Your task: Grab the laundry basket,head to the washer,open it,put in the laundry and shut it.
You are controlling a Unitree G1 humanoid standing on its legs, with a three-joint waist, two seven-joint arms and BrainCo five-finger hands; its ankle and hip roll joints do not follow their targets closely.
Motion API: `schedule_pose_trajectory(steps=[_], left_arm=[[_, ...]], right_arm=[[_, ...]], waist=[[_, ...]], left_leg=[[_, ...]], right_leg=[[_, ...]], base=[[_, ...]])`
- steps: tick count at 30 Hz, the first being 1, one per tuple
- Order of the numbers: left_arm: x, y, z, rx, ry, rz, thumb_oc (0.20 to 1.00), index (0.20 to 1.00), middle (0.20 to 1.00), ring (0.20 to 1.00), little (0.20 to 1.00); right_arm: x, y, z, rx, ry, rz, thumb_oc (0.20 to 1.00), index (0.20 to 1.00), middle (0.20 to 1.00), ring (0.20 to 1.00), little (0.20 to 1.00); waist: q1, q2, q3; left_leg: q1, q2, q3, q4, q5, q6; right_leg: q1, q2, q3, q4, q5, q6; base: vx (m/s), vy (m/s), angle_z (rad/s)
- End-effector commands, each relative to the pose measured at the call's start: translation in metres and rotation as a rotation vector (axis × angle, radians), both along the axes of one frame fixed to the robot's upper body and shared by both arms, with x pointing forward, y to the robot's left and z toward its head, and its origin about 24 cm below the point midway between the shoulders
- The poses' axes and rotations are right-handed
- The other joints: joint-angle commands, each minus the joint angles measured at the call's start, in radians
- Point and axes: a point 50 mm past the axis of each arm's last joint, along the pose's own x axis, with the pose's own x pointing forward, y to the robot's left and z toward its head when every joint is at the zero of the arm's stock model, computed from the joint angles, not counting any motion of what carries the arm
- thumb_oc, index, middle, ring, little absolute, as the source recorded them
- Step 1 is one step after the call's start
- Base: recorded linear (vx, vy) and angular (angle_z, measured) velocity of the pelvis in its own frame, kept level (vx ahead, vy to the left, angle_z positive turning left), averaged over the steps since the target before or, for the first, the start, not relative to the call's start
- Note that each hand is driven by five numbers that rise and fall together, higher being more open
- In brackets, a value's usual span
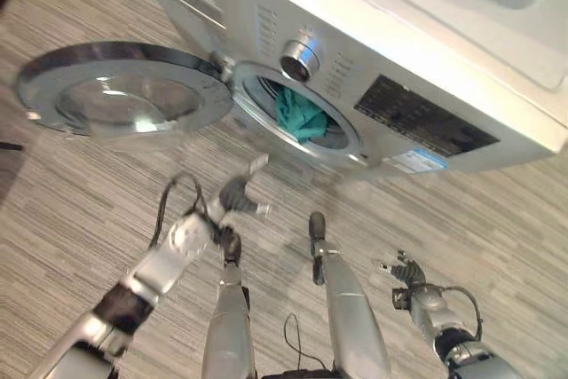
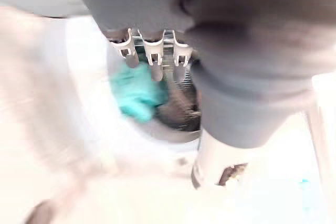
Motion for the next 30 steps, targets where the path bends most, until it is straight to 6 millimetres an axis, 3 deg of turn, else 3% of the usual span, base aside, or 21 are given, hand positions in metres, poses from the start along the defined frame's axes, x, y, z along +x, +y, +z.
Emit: schedule_pose_trajectory(steps=[1, 7, 10, 15, 18, 19, 25, 26, 30], left_arm=[[0.0, 0.0, 0.021, -0.065, -0.095, -0.01, 1.0, 1.0, 1.0, 1.0, 1.0], [-0.015, 0.013, -0.007, -0.112, -0.007, 0.094, 1.0, 1.0, 1.0, 1.0, 1.0], [-0.022, 0.019, -0.023, -0.127, 0.042, 0.163, 1.0, 1.0, 1.0, 1.0, 1.0], [-0.023, 0.011, -0.018, -0.142, 0.019, 0.14, 1.0, 1.0, 1.0, 1.0, 1.0], [-0.023, 0.005, -0.013, -0.145, 0.007, 0.109, 1.0, 1.0, 1.0, 1.0, 1.0], [-0.022, -0.004, -0.01, -0.147, 0.001, 0.07, 1.0, 1.0, 1.0, 1.0, 1.0], [-0.018, -0.021, -0.009, -0.143, 0.003, 0.011, 1.0, 1.0, 1.0, 1.0, 1.0], [-0.015, -0.022, -0.009, -0.128, -0.011, 0.018, 1.0, 1.0, 1.0, 1.0, 1.0], [-0.012, -0.022, -0.008, -0.095, -0.036, 0.024, 1.0, 1.0, 1.0, 1.0, 1.0]], right_arm=[[-0.022, -0.002, -0.013, 0.028, 0.05, -0.028, 1.0, 1.0, 1.0, 1.0, 1.0], [0.0, 0.002, -0.003, 0.133, -0.041, -0.156, 1.0, 1.0, 1.0, 1.0, 1.0], [0.028, 0.003, 0.014, 0.235, -0.133, -0.294, 1.0, 1.0, 1.0, 1.0, 1.0], [0.077, -0.004, 0.057, 0.457, -0.335, -0.539, 1.0, 1.0, 1.0, 1.0, 1.0], [0.087, -0.009, 0.07, 0.578, -0.407, -0.655, 1.0, 1.0, 1.0, 1.0, 1.0], [0.095, -0.011, 0.079, 0.651, -0.441, -0.716, 1.0, 1.0, 1.0, 1.0, 1.0], [0.121, -0.001, 0.109, 0.826, -0.545, -0.76, 1.0, 1.0, 1.0, 1.0, 1.0], [0.133, -0.013, 0.136, 0.88, -0.647, -0.823, 1.0, 1.0, 1.0, 1.0, 1.0], [0.141, -0.041, 0.177, 0.914, -0.799, -0.849, 1.0, 1.0, 1.0, 1.0, 1.0]], waist=[[-0.013, -0.003, -0.037], [0.025, 0.026, -0.041], [0.063, 0.059, -0.032], [0.125, 0.112, -0.008], [0.148, 0.133, -0.002], [0.169, 0.152, 0.004], [0.224, 0.183, 0.011], [0.249, 0.198, 0.018], [0.277, 0.22, 0.019]], left_leg=[[0.085, 0.036, -0.007, 0.055, -0.145, 0.021], [0.072, 0.021, -0.021, 0.033, -0.122, 0.027], [0.043, -0.001, -0.037, 0.033, -0.11, 0.032], [-0.007, -0.033, -0.063, 0.036, -0.102, 0.043], [-0.031, -0.047, -0.072, 0.041, -0.095, 0.044], [-0.056, -0.068, -0.084, 0.055, -0.092, 0.045], [-0.111, -0.106, -0.109, 0.085, -0.104, 0.052], [-0.137, -0.116, -0.122, 0.084, -0.1, 0.055], [-0.163, -0.131, -0.133, 0.069, -0.085, 0.057]], right_leg=[[0.042, -0.074, 0.056, -0.102, -0.002, 0.103], [0.059, -0.1, 0.032, -0.125, 0.006, 0.107], [0.065, -0.118, 0.014, -0.14, 0.01, 0.107], [0.042, -0.139, 0.0, -0.14, 0.006, 0.114], [0.035, -0.151, -0.003, -0.135, 0.001, 0.117], [0.031, -0.164, -0.007, -0.126, -0.005, 0.117], [0.01, -0.182, -0.021, -0.098, -0.031, 0.117], [-0.008, -0.187, -0.025, -0.094, -0.039, 0.12], [-0.04, -0.193, -0.028, -0.093, -0.039, 0.124]], base=[[0.02, 0.045, 0.07], [-0.01, 0.013, 0.14], [-0.02, 0.051, 0.19], [-0.02, 0.055, 0.22], [-0.02, 0.037, 0.29], [-0.01, 0.043, 0.43], [0.01, 0.037, 0.4], [0.0, 0.015, 0.32], [0.01, 0.022, 0.23]])
